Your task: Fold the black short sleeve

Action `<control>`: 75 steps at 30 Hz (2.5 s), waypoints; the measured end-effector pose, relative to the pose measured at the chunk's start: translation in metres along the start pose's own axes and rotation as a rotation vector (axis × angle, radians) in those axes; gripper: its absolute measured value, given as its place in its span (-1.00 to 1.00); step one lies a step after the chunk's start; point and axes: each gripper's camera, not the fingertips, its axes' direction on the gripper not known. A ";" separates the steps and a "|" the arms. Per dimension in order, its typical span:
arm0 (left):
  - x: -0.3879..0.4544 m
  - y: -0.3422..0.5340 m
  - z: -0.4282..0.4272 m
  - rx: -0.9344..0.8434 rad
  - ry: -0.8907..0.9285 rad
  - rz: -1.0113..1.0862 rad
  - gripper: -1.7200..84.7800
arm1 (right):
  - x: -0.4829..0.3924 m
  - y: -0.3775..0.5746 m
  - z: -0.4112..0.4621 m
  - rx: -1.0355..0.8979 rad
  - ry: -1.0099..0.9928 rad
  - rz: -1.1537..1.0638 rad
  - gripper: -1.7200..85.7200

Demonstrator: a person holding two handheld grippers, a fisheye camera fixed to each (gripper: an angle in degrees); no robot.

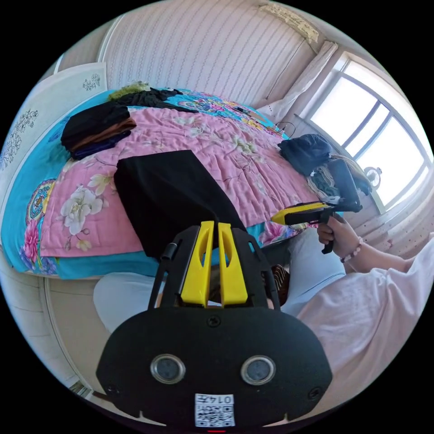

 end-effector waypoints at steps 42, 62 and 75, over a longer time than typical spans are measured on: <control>-0.005 -0.023 0.094 -0.287 -0.141 0.057 -0.98 | 0.119 0.217 -0.162 0.187 -0.165 0.348 -0.95; 0.099 -0.283 0.079 0.183 -0.213 0.119 -0.93 | 0.086 0.338 -0.343 0.583 -0.070 0.408 -0.95; 0.178 -0.058 0.262 -0.314 0.199 0.104 -0.79 | 0.105 0.374 -0.344 0.459 -0.044 0.676 -0.94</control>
